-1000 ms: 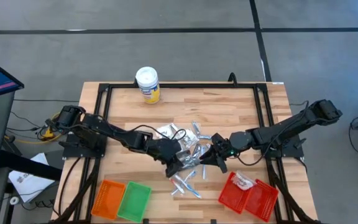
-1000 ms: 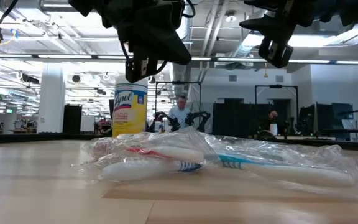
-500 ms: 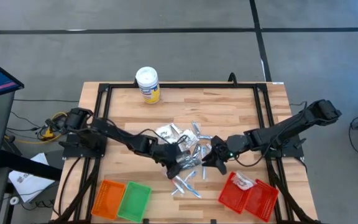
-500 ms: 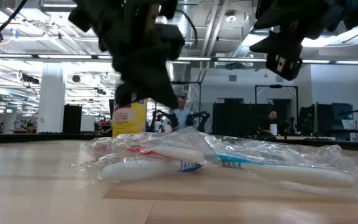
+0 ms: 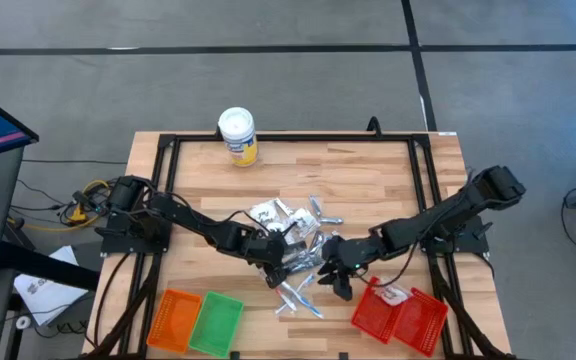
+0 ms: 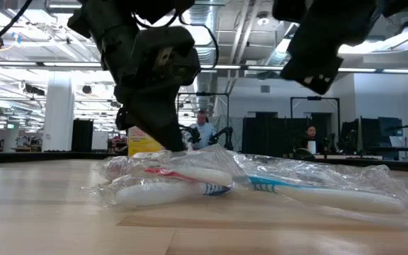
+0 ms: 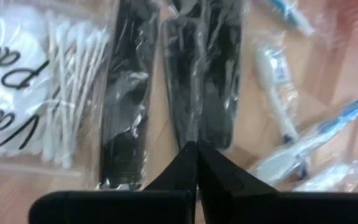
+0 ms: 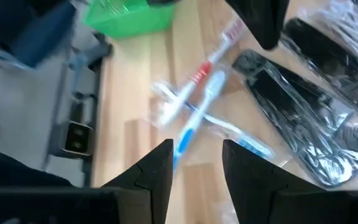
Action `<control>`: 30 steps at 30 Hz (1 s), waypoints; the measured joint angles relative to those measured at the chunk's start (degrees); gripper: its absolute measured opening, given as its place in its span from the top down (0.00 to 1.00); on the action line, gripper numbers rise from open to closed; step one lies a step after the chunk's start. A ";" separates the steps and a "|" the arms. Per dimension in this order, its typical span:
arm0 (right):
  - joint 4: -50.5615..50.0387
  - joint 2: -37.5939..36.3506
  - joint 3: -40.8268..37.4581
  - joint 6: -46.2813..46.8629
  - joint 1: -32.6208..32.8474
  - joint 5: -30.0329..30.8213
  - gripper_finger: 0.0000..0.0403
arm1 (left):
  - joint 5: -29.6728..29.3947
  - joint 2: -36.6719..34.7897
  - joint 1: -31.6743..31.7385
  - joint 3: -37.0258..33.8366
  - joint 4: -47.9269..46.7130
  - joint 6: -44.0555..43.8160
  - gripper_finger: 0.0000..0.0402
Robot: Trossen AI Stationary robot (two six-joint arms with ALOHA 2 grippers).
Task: Pick & Place Travel size toiletries
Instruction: Put the black comb into the orange basket
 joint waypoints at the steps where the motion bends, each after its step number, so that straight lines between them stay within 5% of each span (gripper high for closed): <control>1: -1.26 1.12 0.93 -0.70 -0.06 0.00 0.67 | 0.00 0.21 0.00 0.00 0.03 0.00 1.00; 11: -8.09 7.39 7.43 -6.07 -0.24 0.57 0.67 | 0.33 0.27 -0.33 0.77 0.95 1.01 1.00; 30: -13.50 8.33 7.27 -9.31 -1.61 5.16 0.68 | 1.53 1.28 -0.80 0.81 6.18 1.07 1.00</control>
